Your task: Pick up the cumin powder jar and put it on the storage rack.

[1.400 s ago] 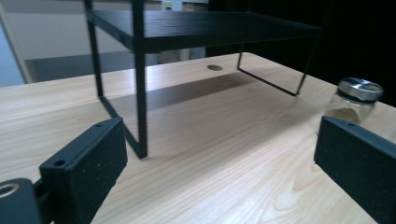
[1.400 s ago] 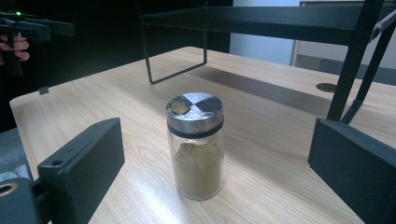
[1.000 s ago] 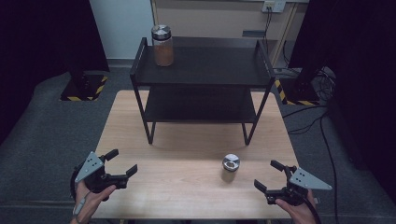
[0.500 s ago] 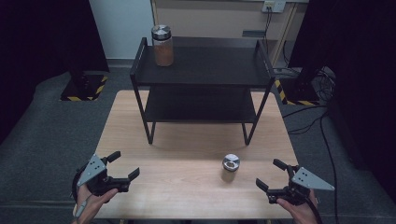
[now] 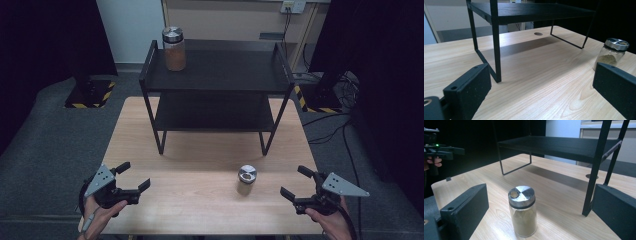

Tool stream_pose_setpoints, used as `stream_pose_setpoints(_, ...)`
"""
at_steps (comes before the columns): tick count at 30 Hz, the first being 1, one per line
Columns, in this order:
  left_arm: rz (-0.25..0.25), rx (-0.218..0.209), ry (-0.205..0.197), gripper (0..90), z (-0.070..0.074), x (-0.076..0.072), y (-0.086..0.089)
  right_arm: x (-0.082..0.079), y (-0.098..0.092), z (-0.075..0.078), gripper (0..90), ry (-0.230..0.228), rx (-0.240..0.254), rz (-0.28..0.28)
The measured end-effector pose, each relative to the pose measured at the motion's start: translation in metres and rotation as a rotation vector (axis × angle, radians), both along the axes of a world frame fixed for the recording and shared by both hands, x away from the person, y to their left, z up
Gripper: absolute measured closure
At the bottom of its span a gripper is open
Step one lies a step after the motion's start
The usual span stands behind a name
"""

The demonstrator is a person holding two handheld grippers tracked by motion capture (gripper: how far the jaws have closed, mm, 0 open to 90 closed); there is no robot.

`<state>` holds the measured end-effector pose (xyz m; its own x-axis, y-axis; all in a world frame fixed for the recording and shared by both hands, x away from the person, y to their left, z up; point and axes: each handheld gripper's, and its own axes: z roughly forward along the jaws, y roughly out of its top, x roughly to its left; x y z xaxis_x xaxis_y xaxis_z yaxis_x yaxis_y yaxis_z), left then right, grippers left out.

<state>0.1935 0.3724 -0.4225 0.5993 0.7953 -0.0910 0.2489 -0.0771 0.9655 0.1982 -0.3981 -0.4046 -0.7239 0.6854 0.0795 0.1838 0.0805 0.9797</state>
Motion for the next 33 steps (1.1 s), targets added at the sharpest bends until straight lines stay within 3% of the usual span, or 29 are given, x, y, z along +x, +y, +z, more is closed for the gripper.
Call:
stream_pose_setpoints(13, -0.009, 0.009, 0.010, 0.7, 0.003, -0.007, 0.000, 0.012, -0.009, 0.031, 1.7, -0.019, -0.050, 0.048)
stream_pose_setpoints(17, -0.015, 0.023, 0.007, 0.6, 0.003, -0.012, 0.002, 0.018, -0.009, 0.038, 2.7, -0.013, -0.067, 0.076)
stream_pose_setpoints(26, -0.003, 0.009, 0.003, 0.4, -0.001, -0.015, 0.007, 0.031, -0.005, 0.064, 1.8, 0.004, -0.112, 0.116)
stream_pose_setpoints(33, -0.008, 0.012, 0.002, 0.4, -0.002, -0.015, 0.008, 0.045, 0.003, 0.075, 1.4, 0.026, -0.161, 0.148)
